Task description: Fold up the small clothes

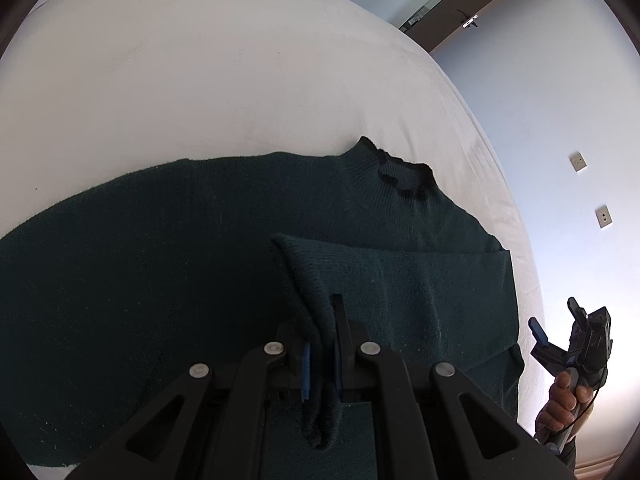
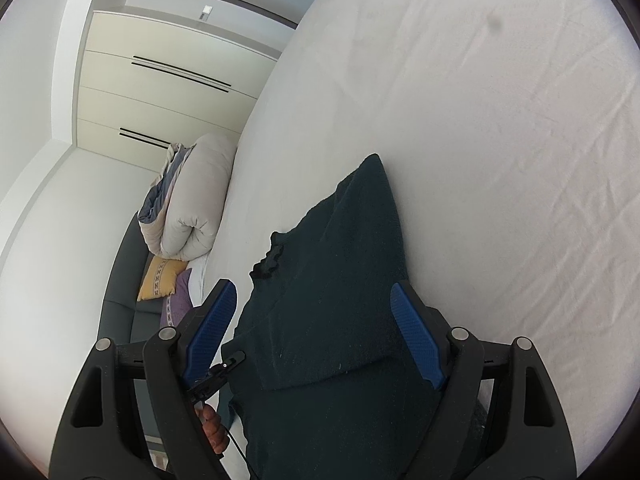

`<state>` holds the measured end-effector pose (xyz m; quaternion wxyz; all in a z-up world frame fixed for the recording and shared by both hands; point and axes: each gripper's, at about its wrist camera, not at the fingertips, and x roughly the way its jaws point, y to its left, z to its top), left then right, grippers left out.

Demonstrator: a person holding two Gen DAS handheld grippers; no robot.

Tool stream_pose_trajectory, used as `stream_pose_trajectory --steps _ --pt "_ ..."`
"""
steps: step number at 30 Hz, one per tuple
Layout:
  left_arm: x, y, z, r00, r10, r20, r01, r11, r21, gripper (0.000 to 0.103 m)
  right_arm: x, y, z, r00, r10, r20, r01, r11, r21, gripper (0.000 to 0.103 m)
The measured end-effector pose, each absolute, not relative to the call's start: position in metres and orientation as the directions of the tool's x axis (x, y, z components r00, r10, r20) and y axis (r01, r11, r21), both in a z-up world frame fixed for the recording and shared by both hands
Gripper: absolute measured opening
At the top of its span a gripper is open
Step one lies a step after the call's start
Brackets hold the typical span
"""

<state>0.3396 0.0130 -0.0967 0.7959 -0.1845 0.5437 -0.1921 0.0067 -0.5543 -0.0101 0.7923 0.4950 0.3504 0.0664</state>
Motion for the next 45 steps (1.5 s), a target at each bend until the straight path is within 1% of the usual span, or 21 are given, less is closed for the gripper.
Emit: stream_pose_trajectory --steps 6,10,12,13,15,16,17,18,20,23,25,26,27,28,29,30,32,35,37,41,45 --pt "0.339 0.017 -0.117 0.319 -0.522 -0.791 0.079 0.846 -0.527 0.011 0.052 -0.55 -0.014 0.706 0.542 -0.456 0.191 0.475 0.859 0.079" --pt "0.342 0.018 -0.119 0.335 -0.534 -0.777 0.084 0.838 -0.539 0.014 0.089 -0.554 -0.021 0.692 0.568 -0.446 0.19 0.453 0.871 0.079" --pt "0.342 0.021 -0.119 0.339 -0.533 -0.775 0.078 0.837 -0.541 0.014 0.105 -0.558 -0.031 0.683 0.565 -0.463 0.216 0.449 0.867 0.079" --pt "0.343 0.021 -0.118 0.343 -0.533 -0.774 0.078 0.837 -0.542 0.016 0.109 -0.559 -0.039 0.678 0.556 -0.481 0.241 0.45 0.86 0.079" --pt "0.344 0.017 -0.118 0.352 -0.531 -0.771 0.089 0.839 -0.537 0.023 0.116 -0.562 -0.054 0.665 0.569 -0.484 0.262 0.429 0.864 0.079" --pt "0.345 0.015 -0.117 0.355 -0.527 -0.772 0.099 0.842 -0.53 0.024 0.115 -0.562 -0.057 0.665 0.574 -0.477 0.25 0.431 0.867 0.078" --pt "0.344 0.014 -0.115 0.359 -0.525 -0.772 0.11 0.845 -0.523 0.028 0.114 -0.56 -0.056 0.659 0.582 -0.476 0.229 0.448 0.864 0.078" --pt "0.344 0.012 -0.114 0.361 -0.528 -0.769 0.119 0.844 -0.524 0.033 0.111 -0.556 -0.055 0.644 0.588 -0.489 0.212 0.477 0.853 0.078" --pt "0.344 0.011 -0.115 0.365 -0.544 -0.755 0.122 0.832 -0.541 0.037 0.103 -0.55 -0.055 0.618 0.597 -0.512 0.186 0.521 0.833 0.078" --pt "0.346 0.015 -0.116 0.368 -0.567 -0.737 0.112 0.814 -0.57 0.039 0.078 -0.545 -0.057 0.598 0.639 -0.484 0.161 0.495 0.854 0.078" --pt "0.346 0.017 -0.115 0.367 -0.566 -0.739 0.118 0.816 -0.566 0.04 0.056 -0.542 -0.055 0.598 0.648 -0.472 0.149 0.488 0.86 0.078" --pt "0.344 0.019 -0.112 0.371 -0.56 -0.741 0.122 0.82 -0.559 0.042 0.045 -0.539 -0.053 0.592 0.655 -0.47 0.14 0.491 0.86 0.078" --pt "0.341 0.02 -0.109 0.379 -0.551 -0.744 0.126 0.827 -0.548 0.05 0.031 -0.535 -0.052 0.59 0.653 -0.475 0.132 0.502 0.855 0.078" --pt "0.338 0.023 -0.106 0.39 -0.54 -0.746 0.129 0.834 -0.537 0.054 0.021 -0.534 -0.05 0.583 0.643 -0.497 0.136 0.525 0.84 0.079" --pt "0.335 0.027 -0.103 0.401 -0.533 -0.745 0.133 0.839 -0.528 0.064 0.011 -0.533 -0.05 0.579 0.628 -0.519 0.142 0.55 0.823 0.079" --pt "0.331 0.033 -0.099 0.417 -0.522 -0.744 0.131 0.845 -0.518 0.073 0.0 -0.533 -0.048 0.587 0.619 -0.522 0.139 0.558 0.818 0.079" --pt "0.321 0.049 -0.09 0.451 -0.49 -0.746 0.117 0.861 -0.494 0.078 -0.021 -0.537 -0.046 0.607 0.604 -0.516 0.16 0.544 0.824 0.079" --pt "0.294 0.089 -0.076 0.507 -0.463 -0.727 0.087 0.867 -0.491 0.078 -0.049 -0.538 -0.034 0.652 0.58 -0.489 0.164 0.521 0.838 0.08" --pt "0.266 0.128 -0.071 0.561 -0.431 -0.707 0.022 0.861 -0.508 0.082 -0.062 -0.527 -0.021 0.664 0.582 -0.47 0.131 0.528 0.839 0.08" --pt "0.198 0.224 -0.085 0.656 -0.395 -0.643 -0.164 0.757 -0.633 0.084 -0.075 -0.486 -0.001 0.643 0.613 -0.459 0.068 0.551 0.831 0.08" --pt "0.129 0.313 -0.11 0.747 -0.307 -0.59 -0.368 0.548 -0.751 0.084 -0.077 -0.443 0.018 0.621 0.658 -0.426 0.019 0.531 0.847 0.08"
